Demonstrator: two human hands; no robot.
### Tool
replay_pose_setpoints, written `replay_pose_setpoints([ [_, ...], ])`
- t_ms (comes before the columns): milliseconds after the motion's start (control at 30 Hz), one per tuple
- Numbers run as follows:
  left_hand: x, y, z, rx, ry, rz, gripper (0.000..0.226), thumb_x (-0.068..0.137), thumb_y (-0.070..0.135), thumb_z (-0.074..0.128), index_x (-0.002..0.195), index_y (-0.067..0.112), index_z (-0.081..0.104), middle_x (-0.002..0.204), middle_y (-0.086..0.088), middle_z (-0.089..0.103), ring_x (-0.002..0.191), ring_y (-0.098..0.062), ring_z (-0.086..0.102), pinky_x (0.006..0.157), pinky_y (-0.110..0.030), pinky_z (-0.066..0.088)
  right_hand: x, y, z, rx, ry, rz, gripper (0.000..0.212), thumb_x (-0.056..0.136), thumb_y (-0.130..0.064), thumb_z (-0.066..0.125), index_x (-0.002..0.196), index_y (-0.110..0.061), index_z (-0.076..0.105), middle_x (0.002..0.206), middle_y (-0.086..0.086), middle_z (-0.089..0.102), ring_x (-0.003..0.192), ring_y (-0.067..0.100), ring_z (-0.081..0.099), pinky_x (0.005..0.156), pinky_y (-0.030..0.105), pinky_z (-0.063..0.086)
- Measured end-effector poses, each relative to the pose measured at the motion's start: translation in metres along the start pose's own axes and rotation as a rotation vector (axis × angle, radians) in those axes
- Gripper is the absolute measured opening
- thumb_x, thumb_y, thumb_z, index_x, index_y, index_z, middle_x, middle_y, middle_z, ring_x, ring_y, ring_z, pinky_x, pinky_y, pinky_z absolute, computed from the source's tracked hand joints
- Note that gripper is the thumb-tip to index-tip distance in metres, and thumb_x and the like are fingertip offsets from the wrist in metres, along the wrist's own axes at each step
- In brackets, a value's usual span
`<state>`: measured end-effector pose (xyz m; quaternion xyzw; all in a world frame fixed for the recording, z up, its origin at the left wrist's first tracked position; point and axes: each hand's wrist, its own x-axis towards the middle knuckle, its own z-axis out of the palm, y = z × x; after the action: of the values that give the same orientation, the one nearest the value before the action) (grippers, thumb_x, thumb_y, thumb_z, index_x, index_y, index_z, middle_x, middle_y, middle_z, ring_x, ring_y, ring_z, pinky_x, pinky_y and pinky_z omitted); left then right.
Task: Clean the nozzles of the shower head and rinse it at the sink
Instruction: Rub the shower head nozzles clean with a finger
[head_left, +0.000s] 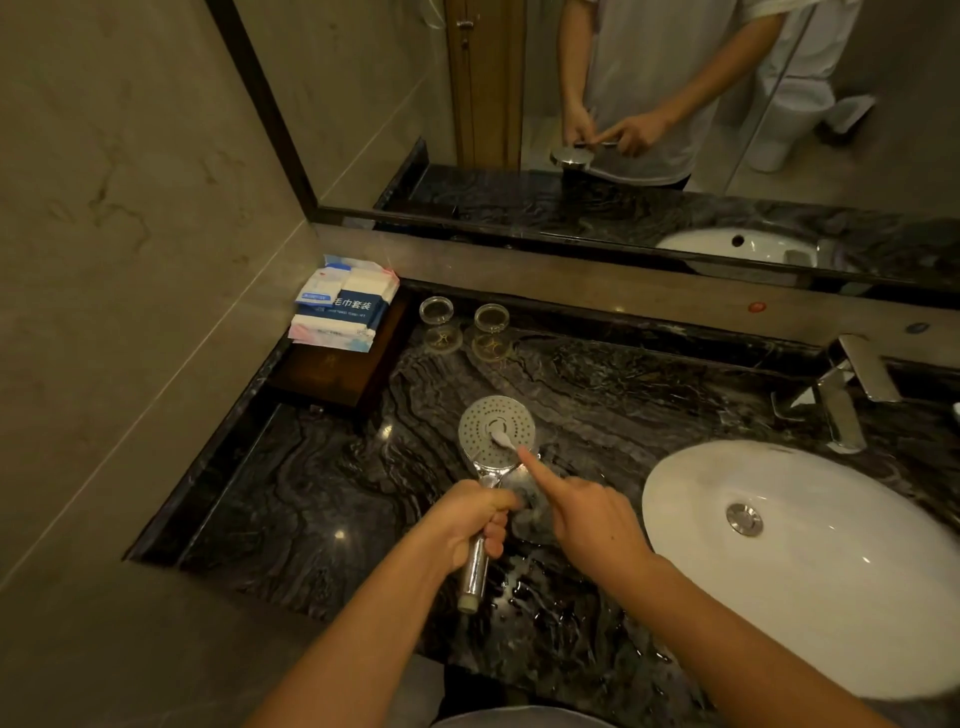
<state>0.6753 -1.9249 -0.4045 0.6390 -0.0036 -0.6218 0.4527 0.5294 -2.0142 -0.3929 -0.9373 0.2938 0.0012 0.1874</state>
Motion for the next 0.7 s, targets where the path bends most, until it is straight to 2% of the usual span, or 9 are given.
replay_pose_setpoints([
  [133, -0.001, 0.006, 0.0, 0.021, -0.012, 0.021, 0.024, 0.089, -0.004, 0.063, 0.078, 0.013, 0.05, 0.051, 0.002, 0.036, 0.037, -0.006, 0.031, 0.035, -0.016, 0.027, 0.001, -0.002, -0.004, 0.038, -0.001, -0.01, 0.081, 0.098, -0.019, 0.045, 0.149, -0.055, -0.007, 0.091, 0.003, 0.063, 0.079, 0.025, 0.063, 0.063, 0.034, 0.041],
  [267, -0.001, 0.005, -0.005, 0.054, -0.012, 0.023, 0.024, 0.086, -0.01, 0.06, 0.076, 0.01, 0.052, 0.05, 0.002, 0.035, 0.036, -0.006, 0.033, 0.035, -0.017, 0.028, -0.013, -0.003, 0.014, 0.055, -0.107, -0.108, 0.085, 0.099, -0.025, 0.042, 0.139, -0.064, -0.021, 0.09, 0.004, 0.065, 0.078, 0.025, 0.064, 0.066, 0.039, 0.05],
  [500, -0.008, 0.014, -0.011, 0.081, -0.09, -0.036, 0.032, 0.087, -0.013, 0.057, 0.072, 0.013, 0.048, 0.049, 0.003, 0.035, 0.035, -0.005, 0.032, 0.033, -0.017, 0.029, 0.002, 0.0, -0.007, -0.007, -0.003, -0.038, 0.077, 0.099, -0.021, 0.043, 0.151, -0.055, -0.002, 0.088, 0.003, 0.063, 0.078, 0.026, 0.063, 0.063, 0.036, 0.044],
  [600, -0.009, 0.017, -0.012, 0.148, -0.078, -0.025, 0.024, 0.09, -0.006, 0.06, 0.08, 0.014, 0.052, 0.051, 0.002, 0.036, 0.037, -0.006, 0.033, 0.034, -0.018, 0.03, -0.002, -0.005, -0.002, 0.19, -0.008, -0.016, 0.077, 0.099, -0.016, 0.045, 0.149, -0.057, 0.003, 0.081, 0.006, 0.061, 0.071, 0.023, 0.062, 0.061, 0.036, 0.043],
  [667, -0.009, 0.015, -0.012, 0.175, -0.075, -0.026, 0.019, 0.093, -0.001, 0.06, 0.082, 0.013, 0.053, 0.053, 0.002, 0.038, 0.039, -0.007, 0.033, 0.035, -0.019, 0.03, -0.009, -0.011, 0.006, 0.274, -0.033, -0.039, 0.078, 0.099, -0.016, 0.046, 0.147, -0.061, 0.003, 0.087, 0.008, 0.066, 0.072, 0.018, 0.062, 0.063, 0.033, 0.044],
  [700, -0.009, 0.014, -0.012, 0.169, -0.075, -0.031, 0.02, 0.094, -0.002, 0.057, 0.082, 0.013, 0.053, 0.053, 0.001, 0.038, 0.038, -0.006, 0.033, 0.035, -0.018, 0.029, -0.013, -0.013, 0.012, 0.256, -0.057, -0.066, 0.08, 0.1, -0.018, 0.045, 0.144, -0.065, -0.003, 0.09, 0.01, 0.067, 0.075, 0.019, 0.063, 0.066, 0.035, 0.047],
])
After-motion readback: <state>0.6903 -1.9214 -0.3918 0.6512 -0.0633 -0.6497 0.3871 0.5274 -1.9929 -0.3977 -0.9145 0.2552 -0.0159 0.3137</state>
